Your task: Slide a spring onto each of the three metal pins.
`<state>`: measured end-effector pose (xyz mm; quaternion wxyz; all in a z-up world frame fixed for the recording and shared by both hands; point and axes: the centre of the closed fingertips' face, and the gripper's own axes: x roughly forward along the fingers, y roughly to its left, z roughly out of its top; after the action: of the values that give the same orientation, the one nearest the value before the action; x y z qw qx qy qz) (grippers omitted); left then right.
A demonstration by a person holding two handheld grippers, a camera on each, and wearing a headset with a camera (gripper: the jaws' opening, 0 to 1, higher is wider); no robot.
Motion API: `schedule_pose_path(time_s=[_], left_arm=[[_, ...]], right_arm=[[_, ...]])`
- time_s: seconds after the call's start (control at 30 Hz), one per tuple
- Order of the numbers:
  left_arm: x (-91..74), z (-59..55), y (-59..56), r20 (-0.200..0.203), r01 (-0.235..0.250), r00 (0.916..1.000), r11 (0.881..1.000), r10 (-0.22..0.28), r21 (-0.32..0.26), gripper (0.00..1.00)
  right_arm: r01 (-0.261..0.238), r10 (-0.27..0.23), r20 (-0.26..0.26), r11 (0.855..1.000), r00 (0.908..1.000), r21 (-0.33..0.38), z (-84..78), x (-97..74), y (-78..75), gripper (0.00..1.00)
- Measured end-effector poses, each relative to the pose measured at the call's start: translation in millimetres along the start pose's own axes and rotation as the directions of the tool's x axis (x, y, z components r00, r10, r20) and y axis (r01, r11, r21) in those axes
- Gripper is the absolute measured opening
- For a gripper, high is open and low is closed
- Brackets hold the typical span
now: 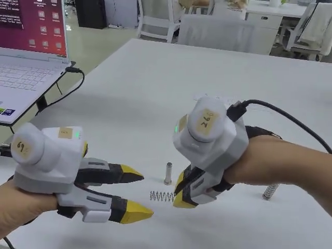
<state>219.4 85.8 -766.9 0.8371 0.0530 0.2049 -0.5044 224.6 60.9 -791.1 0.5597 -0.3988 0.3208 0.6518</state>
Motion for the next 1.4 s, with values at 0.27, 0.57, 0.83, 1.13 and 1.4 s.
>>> schedule_pose_path(time_s=[0.27, 0.57, 0.83, 1.13, 1.4], left_arm=[[4.6, 10.5, -6.0, 0.008, 0.032, 0.9994, 0.998, -0.033, 0.047, 0.3], [10.0, 15.3, -15.0, 0.014, 0.073, 0.9971, 0.994, -0.075, 0.077, 0.22], [10.4, 18.7, -17.0, 0.021, 0.085, 0.996, 0.992, -0.087, 0.098, 0.15], [10.9, 17.3, -18.0, 0.021, 0.091, 0.9953, 0.989, -0.094, 0.116, 0.07], [12.0, 16.3, -17.9, 0.019, 0.093, 0.9952, 0.987, -0.096, 0.135, 0.03]], right_arm=[[0.01, -0.01, 0.022, 1.0, 0.9997, -0.019, 4.8, -13.9, 3.5, 0.08], [0.012, -0.011, 0.024, 0.999, 0.9996, -0.037, 1.5, -20.6, 8.3, 0.08], [0.011, -0.01, 0.035, 0.999, 0.9993, -0.049, 6.9, -21.6, 10.7, 0.08], [0.013, -0.01, 0.039, 0.998, 0.9992, -0.061, 10.2, -22.0, 10.6, 0.08], [0.014, -0.012, 0.038, 0.998, 0.9992, -0.065, 9.3, -22.2, 11.2, 0.08]])
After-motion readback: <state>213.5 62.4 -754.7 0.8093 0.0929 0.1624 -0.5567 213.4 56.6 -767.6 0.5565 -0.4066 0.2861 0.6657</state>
